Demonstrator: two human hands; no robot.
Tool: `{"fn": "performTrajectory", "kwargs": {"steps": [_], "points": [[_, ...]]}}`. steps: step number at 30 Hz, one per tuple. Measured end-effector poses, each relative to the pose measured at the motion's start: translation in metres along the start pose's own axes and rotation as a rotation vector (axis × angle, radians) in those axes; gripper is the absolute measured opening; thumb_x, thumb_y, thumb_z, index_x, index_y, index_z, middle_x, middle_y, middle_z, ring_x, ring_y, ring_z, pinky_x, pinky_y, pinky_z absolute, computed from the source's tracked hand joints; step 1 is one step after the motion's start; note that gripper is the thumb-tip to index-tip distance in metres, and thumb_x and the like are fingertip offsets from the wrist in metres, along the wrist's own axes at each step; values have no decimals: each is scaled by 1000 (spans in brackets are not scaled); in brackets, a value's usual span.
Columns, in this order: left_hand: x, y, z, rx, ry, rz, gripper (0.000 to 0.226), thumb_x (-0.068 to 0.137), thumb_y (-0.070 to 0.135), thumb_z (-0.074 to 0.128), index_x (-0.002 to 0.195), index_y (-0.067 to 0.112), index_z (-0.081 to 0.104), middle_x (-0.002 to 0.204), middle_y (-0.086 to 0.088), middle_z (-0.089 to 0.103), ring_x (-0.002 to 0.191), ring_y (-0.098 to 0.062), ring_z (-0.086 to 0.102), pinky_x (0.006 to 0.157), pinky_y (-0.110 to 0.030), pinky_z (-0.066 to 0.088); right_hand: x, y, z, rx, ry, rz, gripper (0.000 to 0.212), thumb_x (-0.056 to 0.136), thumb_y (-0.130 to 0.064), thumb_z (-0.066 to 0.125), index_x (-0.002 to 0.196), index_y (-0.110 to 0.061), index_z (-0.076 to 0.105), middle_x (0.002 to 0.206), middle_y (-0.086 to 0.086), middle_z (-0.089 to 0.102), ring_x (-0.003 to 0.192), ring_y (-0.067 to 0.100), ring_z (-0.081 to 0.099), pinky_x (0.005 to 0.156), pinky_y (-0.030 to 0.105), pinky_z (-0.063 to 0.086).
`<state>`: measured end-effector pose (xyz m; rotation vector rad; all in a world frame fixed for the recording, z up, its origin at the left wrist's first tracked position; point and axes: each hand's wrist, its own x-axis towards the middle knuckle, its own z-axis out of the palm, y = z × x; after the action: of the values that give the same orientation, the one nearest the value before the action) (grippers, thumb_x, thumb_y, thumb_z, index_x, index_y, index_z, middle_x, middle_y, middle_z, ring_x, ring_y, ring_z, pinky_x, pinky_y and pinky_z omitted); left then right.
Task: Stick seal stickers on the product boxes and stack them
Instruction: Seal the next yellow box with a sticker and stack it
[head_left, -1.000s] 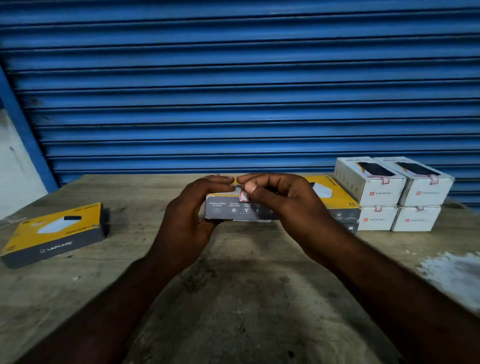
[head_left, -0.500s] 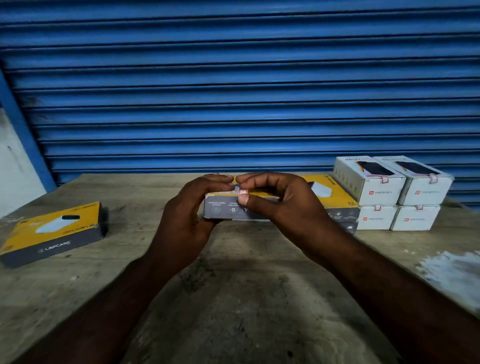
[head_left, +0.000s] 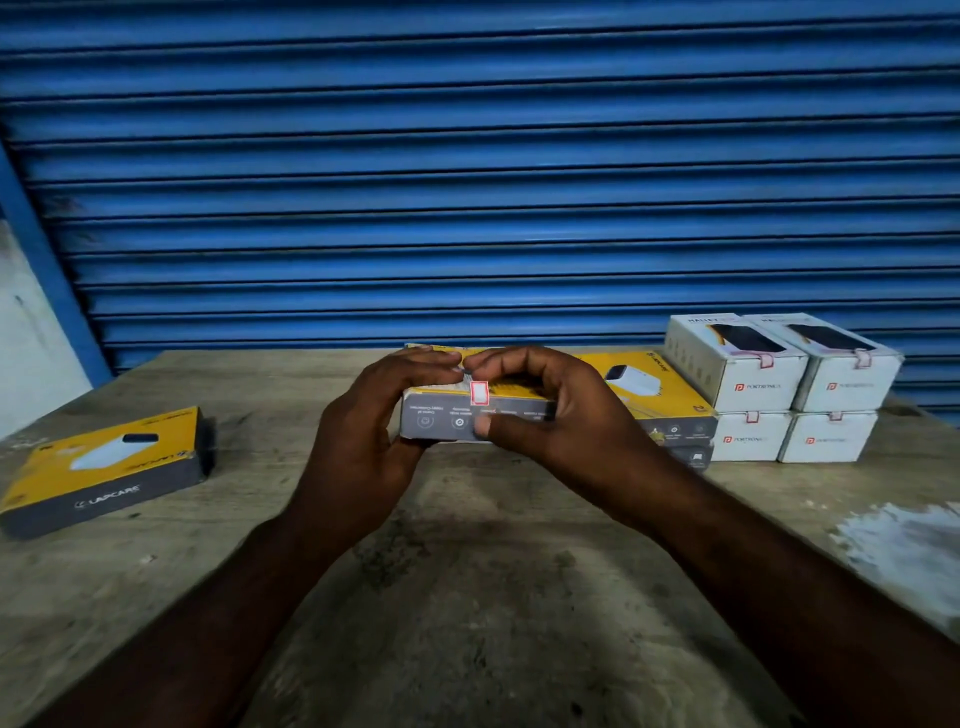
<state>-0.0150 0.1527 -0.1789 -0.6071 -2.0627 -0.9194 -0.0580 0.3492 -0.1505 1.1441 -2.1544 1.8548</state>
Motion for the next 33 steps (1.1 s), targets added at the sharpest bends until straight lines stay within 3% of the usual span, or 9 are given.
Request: {"fn": "performTrajectory", "kwargs": {"steps": [5,9,13,16,19,23,25,29,33], "points": [[0,0,1,10,10,20,44,83,6,73,125,14,61,131,1,62,127,-18,56,102,-51,50,1,4,4,-15,66,-14,20,84,-14,76,102,-15,69,113,-3,70,108,8,65,100,34,51],[1,-2,0,44,21,63,36,85,4,71,120,7,63,133,-3,62,133,-20,52,106,-52,45,-1,2,2,-47,67,1,42,82,-11,78,119,-13,60,122,-5,65,114,5,60,101,27,49],[2,-1,-2,56,67,45,42,84,1,70,123,12,61,141,-3,56,140,-19,45,109,-55,42,-2,1,4,0,122,142,75,72,-31,85,134,-27,44,120,-13,60,110,5,62,97,35,53],[4,0,-3,143,104,53,49,82,4,71,125,23,58,154,-5,43,145,-18,37,113,-45,40,-1,1,6,225,54,253,72,79,-16,81,138,-25,41,117,-9,68,105,9,68,93,34,56],[4,1,-1,100,16,-62,52,85,30,73,132,40,51,165,4,22,150,-9,24,115,-18,30,-1,5,7,260,85,217,63,84,-11,75,136,-27,42,114,-7,69,106,13,68,92,35,57],[-4,8,14,-75,-97,-191,65,84,67,58,143,47,39,167,11,9,151,-1,11,117,-24,26,-1,9,5,87,44,67,79,91,-7,68,152,-30,23,136,-6,59,118,5,61,98,27,51],[-4,15,19,-203,-30,-264,68,85,61,60,145,42,35,166,10,12,149,3,18,116,-26,30,-2,13,5,77,50,21,82,91,-3,66,156,-24,20,143,-1,54,123,9,59,101,28,50],[1,24,23,-310,170,-385,69,89,26,65,147,20,29,150,6,35,115,28,44,87,0,40,-6,17,15,153,103,13,76,91,3,63,153,-19,24,139,-4,56,121,8,60,99,25,50],[2,26,24,-443,216,-488,71,83,25,62,147,19,34,127,1,58,99,19,59,77,-4,46,-10,20,23,130,112,13,64,94,4,58,147,-21,33,124,-26,58,113,-5,61,94,18,50]]}}
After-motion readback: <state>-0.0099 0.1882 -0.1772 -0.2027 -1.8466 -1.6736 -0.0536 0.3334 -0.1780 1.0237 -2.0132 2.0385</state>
